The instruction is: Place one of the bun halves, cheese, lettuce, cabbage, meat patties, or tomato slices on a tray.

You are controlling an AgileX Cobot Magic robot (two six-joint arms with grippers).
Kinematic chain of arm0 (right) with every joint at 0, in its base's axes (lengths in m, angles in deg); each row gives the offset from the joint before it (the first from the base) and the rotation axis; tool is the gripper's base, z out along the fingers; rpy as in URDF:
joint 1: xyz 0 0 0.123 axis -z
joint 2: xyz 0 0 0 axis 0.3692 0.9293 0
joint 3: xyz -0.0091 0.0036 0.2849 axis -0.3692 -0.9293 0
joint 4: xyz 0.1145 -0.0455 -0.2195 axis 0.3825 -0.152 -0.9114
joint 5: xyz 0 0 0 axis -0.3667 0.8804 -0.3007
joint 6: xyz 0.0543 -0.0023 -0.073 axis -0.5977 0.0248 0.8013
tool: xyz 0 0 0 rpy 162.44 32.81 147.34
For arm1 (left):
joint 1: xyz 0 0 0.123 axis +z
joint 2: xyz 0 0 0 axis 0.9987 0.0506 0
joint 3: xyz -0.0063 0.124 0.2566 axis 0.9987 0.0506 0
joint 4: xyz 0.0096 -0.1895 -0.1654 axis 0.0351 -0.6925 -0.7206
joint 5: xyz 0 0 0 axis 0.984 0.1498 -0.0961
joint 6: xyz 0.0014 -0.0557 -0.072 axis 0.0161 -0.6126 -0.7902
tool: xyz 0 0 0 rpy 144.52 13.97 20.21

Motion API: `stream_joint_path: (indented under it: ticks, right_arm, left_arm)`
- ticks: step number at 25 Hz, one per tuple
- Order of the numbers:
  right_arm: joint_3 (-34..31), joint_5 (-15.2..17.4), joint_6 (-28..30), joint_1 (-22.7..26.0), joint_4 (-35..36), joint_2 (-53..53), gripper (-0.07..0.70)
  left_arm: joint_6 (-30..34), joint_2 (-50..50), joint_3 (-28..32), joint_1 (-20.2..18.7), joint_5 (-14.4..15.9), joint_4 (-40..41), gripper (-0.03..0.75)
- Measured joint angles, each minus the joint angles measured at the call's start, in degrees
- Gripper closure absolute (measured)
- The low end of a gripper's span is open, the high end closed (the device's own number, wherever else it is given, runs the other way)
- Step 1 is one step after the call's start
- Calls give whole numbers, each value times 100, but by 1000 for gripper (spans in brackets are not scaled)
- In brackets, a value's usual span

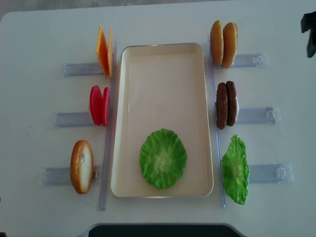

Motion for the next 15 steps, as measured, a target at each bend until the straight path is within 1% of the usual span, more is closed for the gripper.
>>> stream_joint_path:
  ticks: [2, 5, 11, 15]
  right_arm:
    - [0, 12, 12, 183, -74, 0, 78]
    - [0, 12, 12, 253, -130, 0, 78]
    - [0, 17, 61, 229, -130, -60, 78]
    - [0, 17, 90, 138, -141, -435, 78]
  left_arm:
    - [0, 0, 0, 0, 0, 0, 575]
    - [0, 0, 0, 0, 0, 0, 575]
    - [0, 0, 0, 0, 0, 0, 575]
    - [0, 0, 0, 0, 0, 0, 575]
